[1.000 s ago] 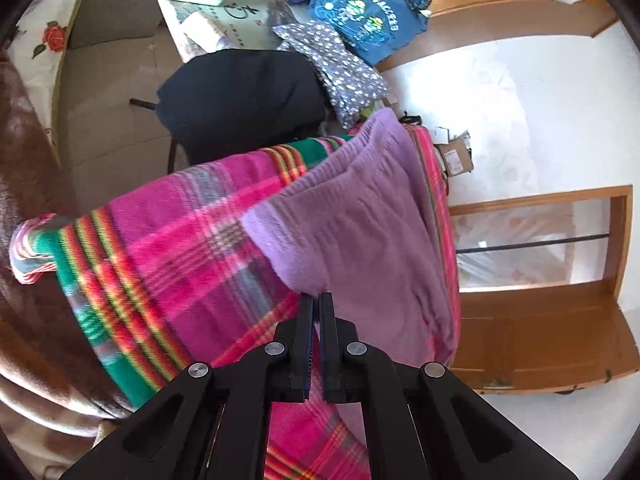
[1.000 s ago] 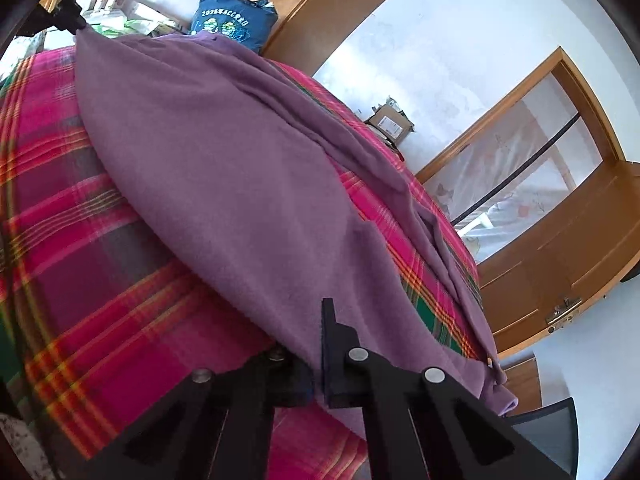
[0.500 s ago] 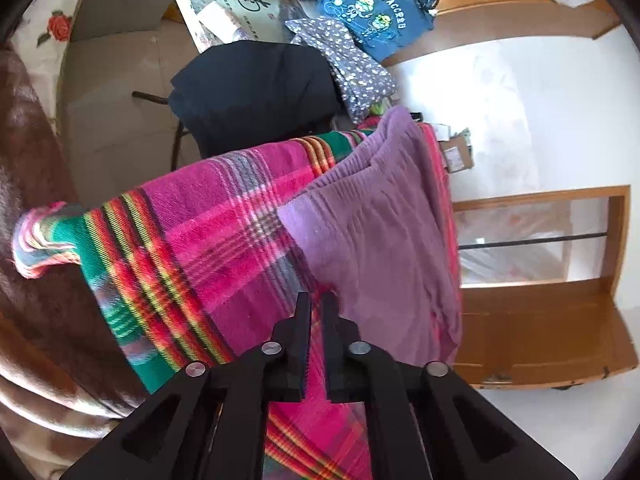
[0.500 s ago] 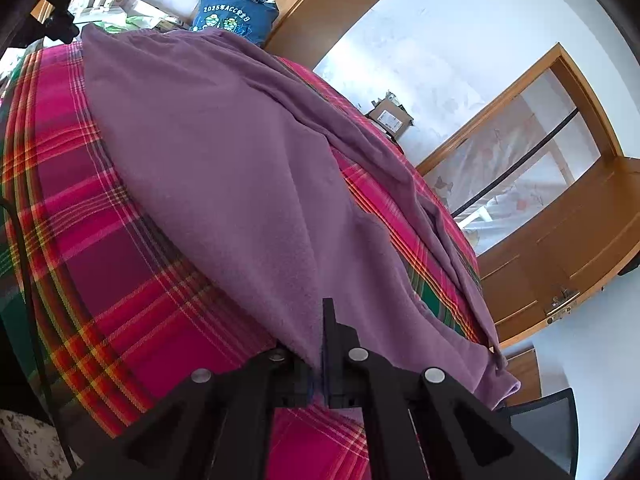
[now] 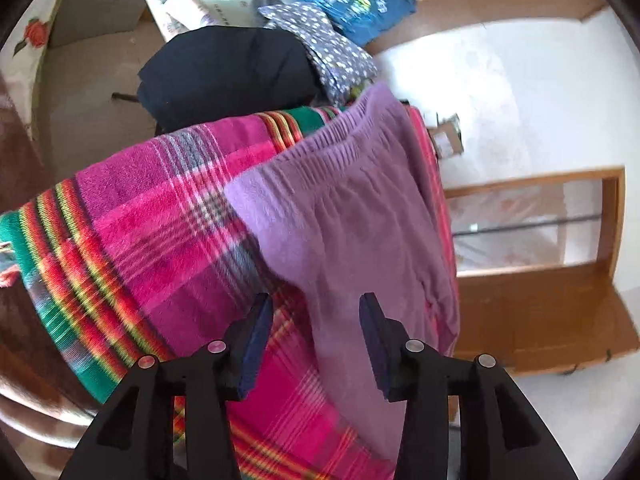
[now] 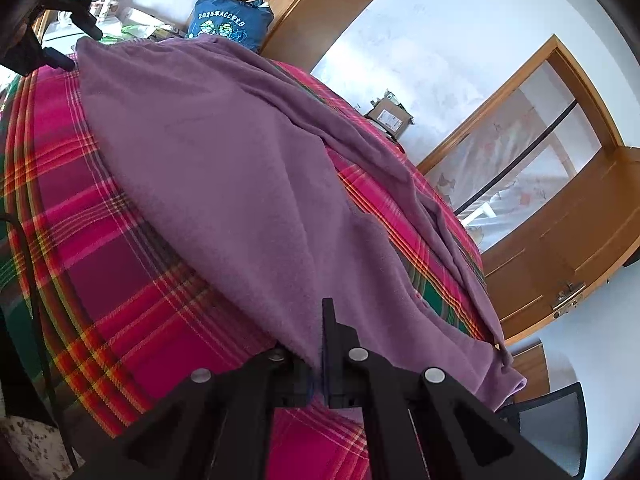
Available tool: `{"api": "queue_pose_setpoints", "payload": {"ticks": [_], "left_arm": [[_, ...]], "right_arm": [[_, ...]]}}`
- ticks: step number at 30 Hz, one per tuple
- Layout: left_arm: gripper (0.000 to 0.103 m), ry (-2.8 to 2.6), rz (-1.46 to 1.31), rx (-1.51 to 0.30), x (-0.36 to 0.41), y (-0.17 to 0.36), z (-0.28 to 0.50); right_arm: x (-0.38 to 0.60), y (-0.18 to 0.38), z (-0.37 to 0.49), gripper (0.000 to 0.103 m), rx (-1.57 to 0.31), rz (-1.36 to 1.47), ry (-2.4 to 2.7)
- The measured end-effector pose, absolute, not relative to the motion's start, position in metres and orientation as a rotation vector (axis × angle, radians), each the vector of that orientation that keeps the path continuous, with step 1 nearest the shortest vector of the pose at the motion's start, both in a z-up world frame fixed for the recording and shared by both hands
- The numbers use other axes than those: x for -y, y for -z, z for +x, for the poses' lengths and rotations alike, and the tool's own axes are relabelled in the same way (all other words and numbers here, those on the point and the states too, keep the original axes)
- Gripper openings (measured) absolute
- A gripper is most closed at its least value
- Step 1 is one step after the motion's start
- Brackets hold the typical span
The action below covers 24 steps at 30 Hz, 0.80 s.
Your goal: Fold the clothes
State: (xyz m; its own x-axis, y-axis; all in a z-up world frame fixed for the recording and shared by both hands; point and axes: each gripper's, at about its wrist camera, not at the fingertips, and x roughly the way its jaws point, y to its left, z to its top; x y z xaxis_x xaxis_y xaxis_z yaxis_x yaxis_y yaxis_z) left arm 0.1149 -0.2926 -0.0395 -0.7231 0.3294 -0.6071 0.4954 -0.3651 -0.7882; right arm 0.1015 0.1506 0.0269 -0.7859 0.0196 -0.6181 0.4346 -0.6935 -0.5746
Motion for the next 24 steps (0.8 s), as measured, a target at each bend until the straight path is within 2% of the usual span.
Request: {"api": "queue_pose_setpoints", "payload": {"ticks": [6,7,9,10,24], "left_arm": [[0.043,2.25,1.139,-1.675,0.29,0.038,0.099],[0.029,2.249,1.152,-1.673,0.289,0.038,0.096],[0.011,2.237,1.18,-1.654,0.29,0.041,0.094],[0.007,2.23,1.195,-1.644,0.29,0.043,0.092],[0.004,2.207,1.145,-1.682,0.302,0.045,0.113]], "right_arm": [[-0.15,-0.028,0.102,0.002,-1.063,0.892,2.548],[-0.15,-0.028,0.102,0.002,-1.059,0.895,2.548],[-0.15,-0.028,0.102,0.002,-1.051,0.898,2.549],[-0.151,-0.027,0.103,0.002,-1.048,0.898,2.551],[-0.153,-0.031,0.12,0.002,-1.023,0.909,2.54]]}}
